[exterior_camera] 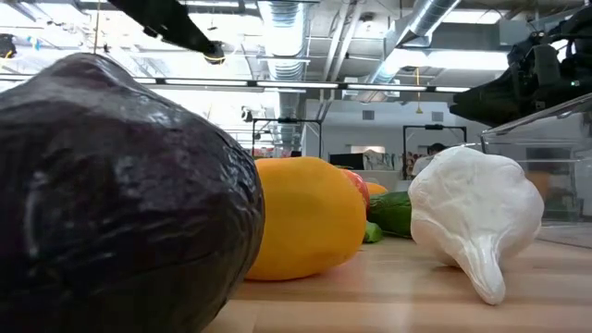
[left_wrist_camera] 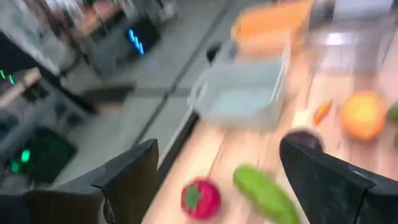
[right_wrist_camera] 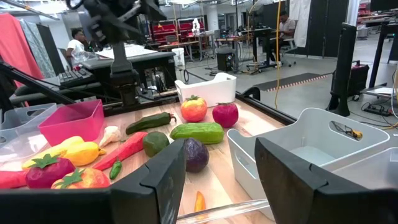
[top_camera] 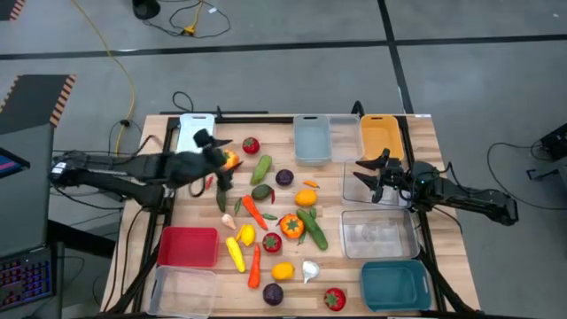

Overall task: Sort produce into baskets
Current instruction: Put the top pumpkin into the white bin

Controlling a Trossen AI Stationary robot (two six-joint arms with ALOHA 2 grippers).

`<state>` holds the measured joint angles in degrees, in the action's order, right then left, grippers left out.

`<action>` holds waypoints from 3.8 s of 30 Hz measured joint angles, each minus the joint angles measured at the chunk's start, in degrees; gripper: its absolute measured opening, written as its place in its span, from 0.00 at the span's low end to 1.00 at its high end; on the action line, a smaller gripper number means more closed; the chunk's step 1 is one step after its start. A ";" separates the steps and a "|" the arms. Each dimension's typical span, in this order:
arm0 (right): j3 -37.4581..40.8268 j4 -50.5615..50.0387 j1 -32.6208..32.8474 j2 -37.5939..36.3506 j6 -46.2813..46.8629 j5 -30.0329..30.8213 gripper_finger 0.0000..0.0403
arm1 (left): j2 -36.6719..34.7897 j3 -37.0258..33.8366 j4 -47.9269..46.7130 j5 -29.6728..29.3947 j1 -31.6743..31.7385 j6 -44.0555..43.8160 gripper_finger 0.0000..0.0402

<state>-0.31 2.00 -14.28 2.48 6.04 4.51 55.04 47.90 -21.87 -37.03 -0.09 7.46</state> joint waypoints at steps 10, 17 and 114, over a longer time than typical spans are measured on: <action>0.00 0.00 0.00 -0.01 0.00 0.00 0.54 | 12.99 6.38 -12.78 11.52 14.98 -12.63 0.97; 0.01 0.00 0.00 0.00 0.00 0.00 0.54 | 15.52 6.38 -15.22 18.86 21.97 -9.23 0.99; 0.00 0.00 0.00 -0.02 0.00 -0.02 0.54 | 27.74 24.25 -40.90 11.19 43.43 -2.97 0.72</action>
<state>-0.32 2.00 -14.28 2.46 6.04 4.50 82.78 72.15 -62.77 -25.84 43.34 4.49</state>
